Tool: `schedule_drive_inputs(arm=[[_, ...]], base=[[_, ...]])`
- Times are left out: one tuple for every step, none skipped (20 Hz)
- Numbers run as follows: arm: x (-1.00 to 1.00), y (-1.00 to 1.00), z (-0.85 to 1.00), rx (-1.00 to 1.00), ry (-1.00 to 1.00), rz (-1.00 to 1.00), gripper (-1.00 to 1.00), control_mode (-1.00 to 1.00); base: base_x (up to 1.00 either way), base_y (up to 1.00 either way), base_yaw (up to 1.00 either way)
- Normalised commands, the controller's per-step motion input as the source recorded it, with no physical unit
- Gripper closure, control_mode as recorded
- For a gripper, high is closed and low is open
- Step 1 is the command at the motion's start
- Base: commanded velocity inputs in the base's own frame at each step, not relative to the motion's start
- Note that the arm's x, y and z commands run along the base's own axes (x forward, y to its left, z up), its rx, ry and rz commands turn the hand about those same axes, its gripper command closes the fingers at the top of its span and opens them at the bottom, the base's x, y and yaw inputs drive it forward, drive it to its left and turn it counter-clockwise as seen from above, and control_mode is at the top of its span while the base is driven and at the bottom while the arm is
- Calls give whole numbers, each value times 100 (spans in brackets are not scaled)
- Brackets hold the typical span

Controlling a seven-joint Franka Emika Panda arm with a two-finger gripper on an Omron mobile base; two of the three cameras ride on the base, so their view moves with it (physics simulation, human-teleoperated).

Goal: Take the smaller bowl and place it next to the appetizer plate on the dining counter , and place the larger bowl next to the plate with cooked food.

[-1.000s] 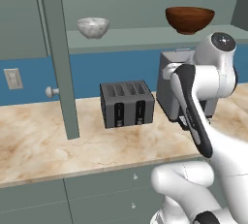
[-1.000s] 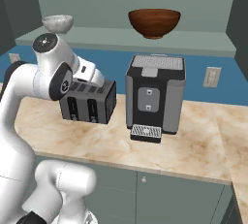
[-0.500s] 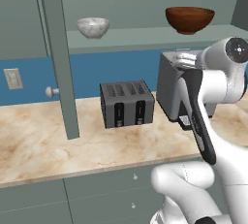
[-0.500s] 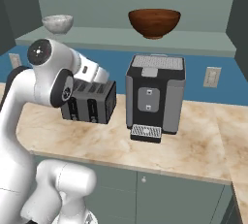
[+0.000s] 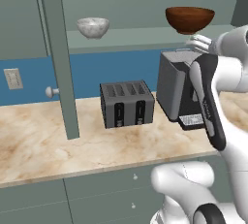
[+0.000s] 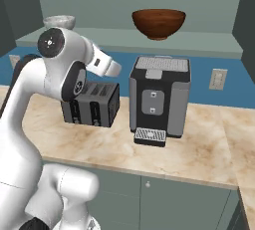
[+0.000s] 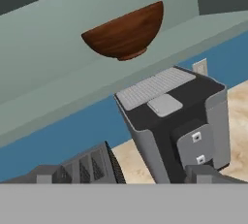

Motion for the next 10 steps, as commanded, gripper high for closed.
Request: schedule_drive_inputs(arm=[[0, -28, 56, 13, 0, -4, -100, -100], [0, -26, 54, 12, 0, -4, -100, -100], [0, -27, 54, 13, 0, -4, -100, -100], [0, -28, 53, 12, 0, -4, -100, -100], [0, -25, 51, 13, 0, -3, -100, -100], [0, -26, 51, 13, 0, -3, -100, -100], [0, -30, 50, 13, 0, -3, -100, -100], [0, -31, 49, 12, 0, -2, -100, -100], [0, -28, 45, 12, 0, -1, -100, -100], [0, -27, 43, 11, 0, -1, -100, -100]], base=[[0, 0, 0], [0, 0, 0], [0, 0, 0], [0, 0, 0], [0, 0, 0], [0, 0, 0], [0, 0, 0], [0, 0, 0], [0, 0, 0], [0, 0, 0]])
